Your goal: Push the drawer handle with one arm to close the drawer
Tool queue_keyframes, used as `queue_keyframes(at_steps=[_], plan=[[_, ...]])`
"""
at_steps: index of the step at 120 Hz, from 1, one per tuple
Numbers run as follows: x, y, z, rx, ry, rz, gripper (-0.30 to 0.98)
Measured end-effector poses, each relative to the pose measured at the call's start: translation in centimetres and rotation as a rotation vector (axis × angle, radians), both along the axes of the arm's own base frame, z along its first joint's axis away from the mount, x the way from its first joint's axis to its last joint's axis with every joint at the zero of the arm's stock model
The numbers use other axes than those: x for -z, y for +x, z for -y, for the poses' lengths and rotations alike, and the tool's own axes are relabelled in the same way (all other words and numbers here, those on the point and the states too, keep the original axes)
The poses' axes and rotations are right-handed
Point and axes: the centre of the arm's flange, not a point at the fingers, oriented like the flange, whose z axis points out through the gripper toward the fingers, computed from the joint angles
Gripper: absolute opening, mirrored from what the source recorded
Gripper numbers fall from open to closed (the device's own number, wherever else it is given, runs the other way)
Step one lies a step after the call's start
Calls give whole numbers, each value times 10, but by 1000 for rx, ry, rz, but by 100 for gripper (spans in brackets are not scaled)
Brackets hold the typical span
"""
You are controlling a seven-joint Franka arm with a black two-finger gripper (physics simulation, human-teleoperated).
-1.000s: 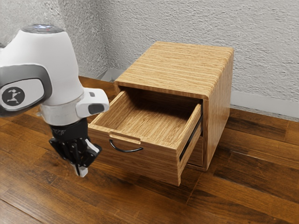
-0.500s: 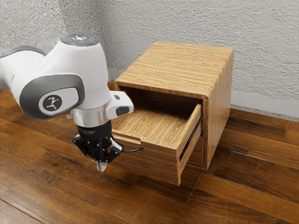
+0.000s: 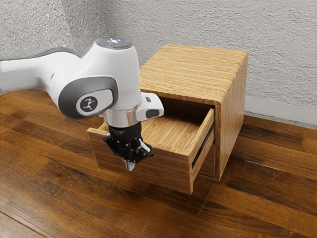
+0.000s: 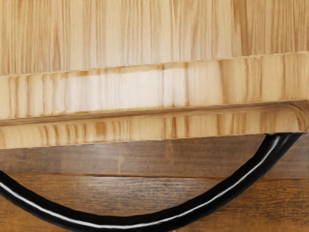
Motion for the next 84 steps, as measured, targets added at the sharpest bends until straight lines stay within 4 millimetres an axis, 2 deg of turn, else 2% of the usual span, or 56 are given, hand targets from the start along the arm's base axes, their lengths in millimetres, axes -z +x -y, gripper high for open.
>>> queue_keyframes(at_steps=[50, 84], plan=[[-6, 59, -9, 46, -33, 17, -10], [-2, 94, -17, 52, -46, 14, -10]])
